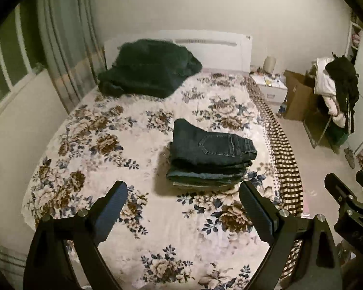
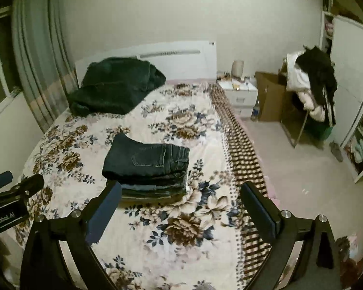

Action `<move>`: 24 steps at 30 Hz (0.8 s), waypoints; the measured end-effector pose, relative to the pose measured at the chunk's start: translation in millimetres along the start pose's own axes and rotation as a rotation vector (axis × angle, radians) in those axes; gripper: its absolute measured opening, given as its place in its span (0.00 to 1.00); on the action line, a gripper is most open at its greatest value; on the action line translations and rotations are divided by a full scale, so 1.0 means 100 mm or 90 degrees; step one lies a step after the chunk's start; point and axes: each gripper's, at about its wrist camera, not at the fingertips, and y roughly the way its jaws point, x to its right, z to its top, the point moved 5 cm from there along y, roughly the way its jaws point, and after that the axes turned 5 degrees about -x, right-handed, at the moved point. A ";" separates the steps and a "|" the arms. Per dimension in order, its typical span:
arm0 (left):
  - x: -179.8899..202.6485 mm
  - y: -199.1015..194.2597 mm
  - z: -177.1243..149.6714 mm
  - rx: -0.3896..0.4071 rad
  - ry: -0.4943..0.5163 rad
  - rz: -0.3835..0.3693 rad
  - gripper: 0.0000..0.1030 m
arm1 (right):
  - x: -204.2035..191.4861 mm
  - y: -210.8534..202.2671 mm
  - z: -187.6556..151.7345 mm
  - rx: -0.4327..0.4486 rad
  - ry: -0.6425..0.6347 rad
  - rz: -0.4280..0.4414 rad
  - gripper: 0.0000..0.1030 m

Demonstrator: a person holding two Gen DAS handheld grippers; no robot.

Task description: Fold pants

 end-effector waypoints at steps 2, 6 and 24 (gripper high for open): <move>0.02 -0.18 -0.08 0.011 -0.004 0.000 0.92 | 0.01 -0.31 -0.06 0.016 -0.008 0.006 1.00; 0.06 -0.53 -0.20 0.040 -0.015 0.001 0.99 | 0.03 -0.79 -0.17 0.037 -0.021 0.007 1.00; 0.05 -1.03 -0.30 0.066 0.003 -0.018 1.00 | 0.05 -1.61 -0.10 0.053 -0.019 -0.004 1.00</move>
